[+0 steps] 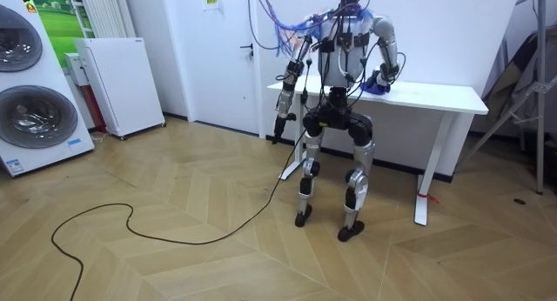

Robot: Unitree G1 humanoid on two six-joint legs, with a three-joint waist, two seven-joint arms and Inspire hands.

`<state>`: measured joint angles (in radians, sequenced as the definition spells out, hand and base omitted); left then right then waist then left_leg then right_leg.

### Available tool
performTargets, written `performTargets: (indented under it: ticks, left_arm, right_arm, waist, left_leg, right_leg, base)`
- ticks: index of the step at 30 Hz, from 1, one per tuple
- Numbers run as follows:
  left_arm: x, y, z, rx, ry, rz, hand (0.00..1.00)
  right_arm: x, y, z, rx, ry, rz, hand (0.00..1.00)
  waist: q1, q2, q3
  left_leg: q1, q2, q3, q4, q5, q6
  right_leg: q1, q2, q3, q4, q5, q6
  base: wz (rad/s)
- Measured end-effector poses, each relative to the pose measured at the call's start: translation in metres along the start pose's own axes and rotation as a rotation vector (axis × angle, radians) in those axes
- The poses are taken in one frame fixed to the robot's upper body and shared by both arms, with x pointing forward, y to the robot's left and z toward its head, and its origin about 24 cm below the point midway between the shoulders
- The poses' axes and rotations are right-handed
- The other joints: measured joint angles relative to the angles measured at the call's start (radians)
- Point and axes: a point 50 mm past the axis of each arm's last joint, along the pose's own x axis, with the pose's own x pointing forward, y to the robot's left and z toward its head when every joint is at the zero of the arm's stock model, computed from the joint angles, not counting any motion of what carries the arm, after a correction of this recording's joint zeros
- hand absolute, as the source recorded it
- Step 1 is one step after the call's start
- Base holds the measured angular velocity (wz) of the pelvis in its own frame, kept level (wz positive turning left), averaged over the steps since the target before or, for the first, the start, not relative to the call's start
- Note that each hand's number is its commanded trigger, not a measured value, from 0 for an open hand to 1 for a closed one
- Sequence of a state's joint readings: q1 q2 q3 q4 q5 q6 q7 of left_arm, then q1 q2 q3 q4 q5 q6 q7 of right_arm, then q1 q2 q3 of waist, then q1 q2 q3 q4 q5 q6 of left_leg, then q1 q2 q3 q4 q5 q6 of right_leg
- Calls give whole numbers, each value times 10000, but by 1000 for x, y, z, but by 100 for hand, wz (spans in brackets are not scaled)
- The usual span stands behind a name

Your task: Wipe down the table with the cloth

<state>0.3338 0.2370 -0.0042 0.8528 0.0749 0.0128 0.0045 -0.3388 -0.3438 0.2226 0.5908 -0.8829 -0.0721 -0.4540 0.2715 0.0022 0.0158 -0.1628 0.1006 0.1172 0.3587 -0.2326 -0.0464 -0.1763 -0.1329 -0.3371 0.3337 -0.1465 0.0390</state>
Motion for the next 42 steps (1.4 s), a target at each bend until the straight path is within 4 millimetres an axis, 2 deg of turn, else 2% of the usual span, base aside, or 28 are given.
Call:
performTargets:
  ticks: [2,4,8,10,13,16,17,18,19,20,21,23,25,27,30,33,34,35,38,42]
  left_arm:
    - [-6,2,-19,55,616,-103,0]
    - [-8,8,-24,-86,721,26,0]
    - [-10,23,-24,-435,631,546,0]
    - [-9,24,-19,-316,401,584,0]
    - [-8,20,-14,-167,175,419,0]
    - [-3,16,1,-14,-188,216,0]
    - [-1,12,6,103,-292,81,0]
    - [0,9,9,236,-331,-80,0]
    - [0,7,9,272,-329,-146,0]
    - [1,5,9,247,-314,-205,0]
    - [1,4,10,238,-326,-216,0]
    - [3,6,14,164,-399,-176,0]
    - [3,6,10,164,-245,-196,0]
    - [2,6,2,81,193,-363,0]
    - [1,5,-1,-20,261,-475,0]
    - [1,7,-1,8,256,-515,0]
    - [1,8,-1,29,262,-500,0]
    - [1,9,-1,41,254,-471,0]
    - [1,12,1,-16,165,-370,0]
    - [3,11,9,61,-129,-421,0]
  right_arm:
    - [-13,6,-14,168,410,74,100]
    - [-30,14,-27,355,912,138,100]
    - [-68,26,-66,807,2828,331,100]
    - [-73,25,-77,855,3386,297,100]
    - [-64,22,-81,873,3602,415,100]
    - [-40,12,-78,576,3413,359,100]
    - [-25,6,-74,467,3277,252,100]
    - [-12,-1,-68,338,3061,64,100]
    - [-5,-5,-64,322,2895,-42,100]
    - [10,-13,-56,205,2525,-241,100]
    - [16,-17,-53,164,2383,-333,100]
    - [35,-31,-42,178,1957,-773,100]
    - [42,-39,-40,234,1890,-961,100]
    - [43,-43,-48,386,2066,-1058,100]
    - [38,-49,-65,460,2483,-1252,100]
    - [21,-46,-89,866,3378,-1288,100]
    - [12,-43,-97,1100,3780,-1381,100]
    - [0,-39,-106,1242,4204,-1410,100]
    - [-15,-32,-117,1362,4815,-1343,100]
    - [-19,-29,-121,1465,5064,-1214,100]
  waist:
    - [-260,-67,-14]
    - [-399,-217,-37]
    - [-753,-406,-112]
    - [-725,-420,-121]
    - [-618,-393,-113]
    - [-406,-321,-72]
    - [-324,-278,-14]
    - [-85,-229,24]
    - [67,-191,46]
    - [293,-93,127]
    - [379,-47,159]
    - [673,-21,179]
    - [741,-4,187]
    - [747,-14,183]
    - [713,-35,177]
    - [305,-66,161]
    - [52,-86,160]
    - [-34,-159,108]
    - [-303,-273,-4]
    - [-446,-219,-22]
  left_leg:
    - [42,-76,-370,-40,2,3]
    - [199,-128,-512,-145,3,3]
    - [328,-265,-1070,-37,-3,12]
    - [290,-278,-1140,4,-37,45]
    - [232,-291,-1147,39,-29,40]
    - [-248,-241,-1174,310,31,6]
    - [-394,-229,-1176,344,107,-14]
    - [-453,-212,-1172,344,139,-32]
    - [-504,-201,-1172,352,142,-38]
    - [-603,-179,-1181,377,159,-64]
    - [-703,-177,-1209,387,178,-78]
    - [-1196,-194,-1276,414,317,-111]
    - [-1432,-265,-1456,378,400,-129]
    - [-1506,-293,-1600,364,407,-136]
    - [-1504,-343,-1641,335,407,-135]
    - [-1424,-466,-1650,255,449,-68]
    - [-1379,-513,-1657,249,468,-39]
    - [-1317,-543,-1647,230,468,-34]
    - [-1204,-560,-1645,190,458,-19]
    - [-1109,-558,-1690,172,458,-19]
  right_leg:
    - [297,-48,-385,-155,-19,31]
    - [640,-72,-695,-386,-74,119]
    - [1408,-141,-1343,-621,-151,234]
    - [1487,-149,-1395,-604,-173,265]
    - [1343,-149,-1265,-502,-199,241]
    - [875,-161,-1193,-130,-259,118]
    - [683,-161,-1163,-28,-258,77]
    - [482,-123,-994,36,-220,6]
    - [369,-99,-912,74,-195,-36]
    - [182,-59,-832,115,-159,-95]
    - [82,-56,-832,148,-156,-111]
    - [-503,-115,-879,358,-205,-192]
    - [-697,-192,-1036,464,-259,-225]
    - [-705,-221,-1158,487,-346,-214]
    - [-689,-274,-1219,499,-400,-178]
    - [-445,-390,-1391,456,-487,-68]
    - [-353,-396,-1364,396,-519,-15]
    - [-286,-398,-1298,332,-532,13]
    - [-108,-389,-1319,230,-516,48]
    - [24,-381,-1327,280,-514,46]
  base:
    - [43]
    - [48]
    - [45]
    - [22]
    - [-1]
    - [-4]
    - [-15]
    - [-23]
    - [-33]
    - [-22]
    - [-7]
    - [9]
    - [23]
    - [25]
    - [10]
    - [28]
    - [30]
    - [20]
    - [6]
    - [0]
